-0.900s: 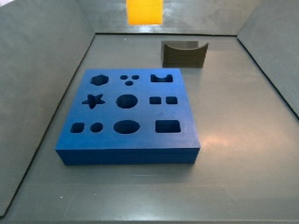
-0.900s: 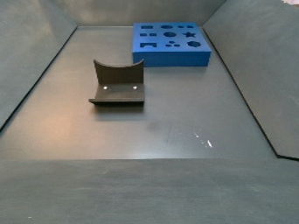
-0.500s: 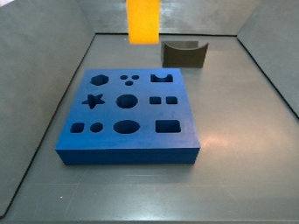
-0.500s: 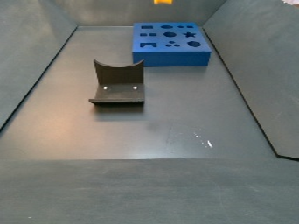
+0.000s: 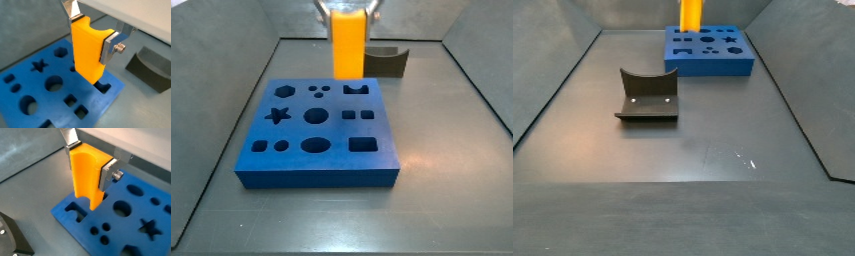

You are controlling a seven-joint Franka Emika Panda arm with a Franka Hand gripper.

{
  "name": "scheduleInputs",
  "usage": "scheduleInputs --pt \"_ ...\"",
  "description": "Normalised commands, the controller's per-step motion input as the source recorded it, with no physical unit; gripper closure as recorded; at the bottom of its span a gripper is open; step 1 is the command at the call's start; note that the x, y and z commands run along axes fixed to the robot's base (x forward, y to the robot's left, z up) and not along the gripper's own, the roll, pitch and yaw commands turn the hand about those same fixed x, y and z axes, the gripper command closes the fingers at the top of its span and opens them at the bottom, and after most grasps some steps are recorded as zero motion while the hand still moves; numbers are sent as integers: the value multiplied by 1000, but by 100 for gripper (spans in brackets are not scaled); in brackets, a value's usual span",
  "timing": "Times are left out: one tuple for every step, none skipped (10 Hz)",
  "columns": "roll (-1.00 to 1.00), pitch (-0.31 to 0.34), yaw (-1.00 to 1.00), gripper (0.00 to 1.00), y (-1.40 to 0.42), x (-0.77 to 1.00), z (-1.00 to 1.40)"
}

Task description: Insert the arch object.

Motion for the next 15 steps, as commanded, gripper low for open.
scheduleInputs --pt "31 0 0 100 246 271 -626" --pt "1 0 0 100 291 249 -609" --pt "0 0 0 100 329 163 -546" --pt "0 0 0 100 289 109 -411" --pt "-13 0 0 100 189 111 -249" --pt "-14 0 0 100 111 63 -257" --pt "-81 0 -31 100 0 0 -269" --pt "-97 -10 -51 100 -23 0 -257" --pt "-96 -6 -71 100 -60 0 -217" --pt "-99 -1 -74 100 -60 0 -214" --pt "-101 -4 -71 100 -86 0 -223" --pt "-81 0 -49 100 -140 0 -206" --pt "-107 0 -37 100 -91 43 -246" --pt "-83 0 -37 100 0 140 -414" --pt "-70 -13 -71 100 0 60 -537"
